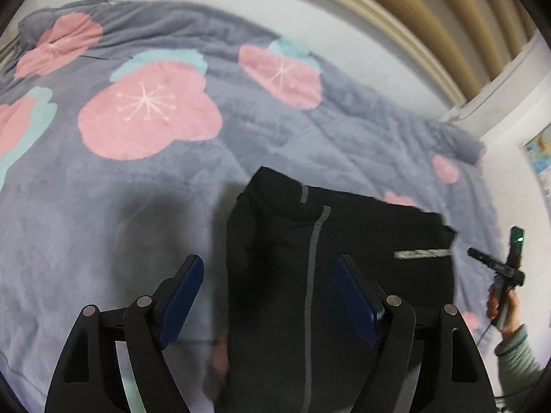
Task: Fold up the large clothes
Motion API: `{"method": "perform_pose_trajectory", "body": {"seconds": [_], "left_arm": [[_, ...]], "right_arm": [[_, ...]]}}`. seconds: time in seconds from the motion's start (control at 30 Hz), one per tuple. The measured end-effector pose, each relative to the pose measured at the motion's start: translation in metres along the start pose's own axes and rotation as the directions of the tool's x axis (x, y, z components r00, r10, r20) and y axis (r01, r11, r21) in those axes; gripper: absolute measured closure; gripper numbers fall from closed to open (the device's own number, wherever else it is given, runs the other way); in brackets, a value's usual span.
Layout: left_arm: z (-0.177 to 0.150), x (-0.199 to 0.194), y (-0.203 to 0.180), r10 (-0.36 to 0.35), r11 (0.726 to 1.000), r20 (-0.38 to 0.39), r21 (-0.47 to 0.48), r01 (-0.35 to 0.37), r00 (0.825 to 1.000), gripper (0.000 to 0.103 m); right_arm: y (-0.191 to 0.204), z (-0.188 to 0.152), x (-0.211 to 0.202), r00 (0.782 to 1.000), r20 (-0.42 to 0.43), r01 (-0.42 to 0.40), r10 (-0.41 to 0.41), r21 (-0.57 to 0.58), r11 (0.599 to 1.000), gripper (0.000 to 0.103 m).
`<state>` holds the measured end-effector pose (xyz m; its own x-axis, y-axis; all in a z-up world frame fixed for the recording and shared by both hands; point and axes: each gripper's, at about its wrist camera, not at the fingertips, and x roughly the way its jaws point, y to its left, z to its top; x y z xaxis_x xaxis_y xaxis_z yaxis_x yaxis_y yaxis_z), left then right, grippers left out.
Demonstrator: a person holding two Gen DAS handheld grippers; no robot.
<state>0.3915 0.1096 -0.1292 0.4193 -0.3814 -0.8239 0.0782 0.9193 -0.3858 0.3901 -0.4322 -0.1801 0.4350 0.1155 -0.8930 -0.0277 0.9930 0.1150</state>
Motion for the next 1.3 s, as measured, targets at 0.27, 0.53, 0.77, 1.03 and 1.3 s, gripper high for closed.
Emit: {"method": "perform_pose_trajectory", "body": {"seconds": [0.27, 0.53, 0.77, 1.03, 1.3], "left_arm": [[0.028, 0.072, 0.026, -0.090, 0.996, -0.101, -0.016, 0.089, 0.991, 0.023], [0.030, 0.100, 0.014, -0.129, 0.991, -0.142, 0.007, 0.131, 0.982, 0.075], [0.024, 0.035, -0.010, -0.102, 0.994, 0.053, 0.046, 0.100, 0.993, 0.092], [0.077, 0.041, -0.025, 0.000, 1.000, 0.121, 0.018, -0.002, 0.993, 0.092], [0.057, 0.165, 0.007, 0.188, 0.980, -0.116, -0.049, -0.194, 0.975, 0.085]], "right_arm": [[-0.017, 0.020, 0.045, 0.999, -0.011, -0.037, 0.036, -0.044, 0.998, 0.019], [-0.012, 0.024, 0.068, 0.987, -0.056, -0.150, 0.148, -0.029, 0.988, 0.066], [0.003, 0.022, -0.002, 0.991, 0.130, 0.008, 0.002, -0.071, 0.997, 0.088], [0.021, 0.090, 0.024, 0.973, 0.182, 0.159, -0.139, -0.097, 0.982, 0.092], [0.005, 0.069, 0.142, 0.990, -0.109, 0.082, -0.084, -0.025, 0.996, 0.092]]}}
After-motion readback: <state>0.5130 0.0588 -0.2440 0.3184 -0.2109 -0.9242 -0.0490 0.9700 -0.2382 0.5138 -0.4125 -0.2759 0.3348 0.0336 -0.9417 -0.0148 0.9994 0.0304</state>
